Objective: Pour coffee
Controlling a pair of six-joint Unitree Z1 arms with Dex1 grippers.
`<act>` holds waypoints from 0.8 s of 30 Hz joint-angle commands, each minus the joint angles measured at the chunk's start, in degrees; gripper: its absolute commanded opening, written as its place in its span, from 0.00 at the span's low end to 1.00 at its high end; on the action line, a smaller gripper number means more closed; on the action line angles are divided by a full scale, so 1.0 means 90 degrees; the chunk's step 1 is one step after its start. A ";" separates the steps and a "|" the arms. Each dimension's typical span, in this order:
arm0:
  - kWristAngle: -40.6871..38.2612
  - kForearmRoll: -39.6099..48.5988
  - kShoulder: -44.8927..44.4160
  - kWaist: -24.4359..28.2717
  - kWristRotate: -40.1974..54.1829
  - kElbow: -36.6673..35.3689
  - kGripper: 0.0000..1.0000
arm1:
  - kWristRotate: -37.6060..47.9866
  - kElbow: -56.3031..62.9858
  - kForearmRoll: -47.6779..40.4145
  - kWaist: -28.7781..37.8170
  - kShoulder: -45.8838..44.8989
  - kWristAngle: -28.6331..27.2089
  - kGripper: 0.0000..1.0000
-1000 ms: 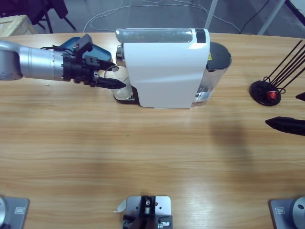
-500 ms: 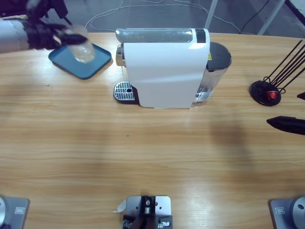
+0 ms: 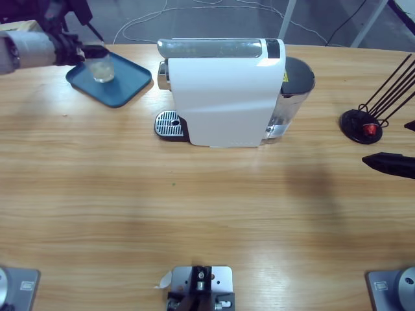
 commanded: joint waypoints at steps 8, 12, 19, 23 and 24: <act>0.0127 -0.0005 0.0489 0.0093 -0.0173 -0.0167 0.81 | 0.0074 0.0182 -0.0065 0.0052 0.0056 -0.0137 1.00; 0.0053 -0.0042 0.0423 0.0083 -0.0137 -0.0055 0.98 | 0.0074 0.0182 -0.0065 0.0052 0.0072 -0.0139 1.00; -0.0213 -0.0044 -0.0283 0.0200 -0.0149 0.0421 1.00 | 0.0074 0.0179 -0.0065 0.0052 0.0105 -0.0178 1.00; -0.0361 0.0198 -0.1693 0.0288 -0.0333 0.0835 1.00 | 0.0064 0.0161 -0.0051 0.0052 0.0189 -0.0235 1.00; -0.0394 0.0538 -0.2134 0.0288 -0.0571 0.0867 1.00 | 0.0064 0.0179 -0.0053 0.0052 0.0142 -0.0286 1.00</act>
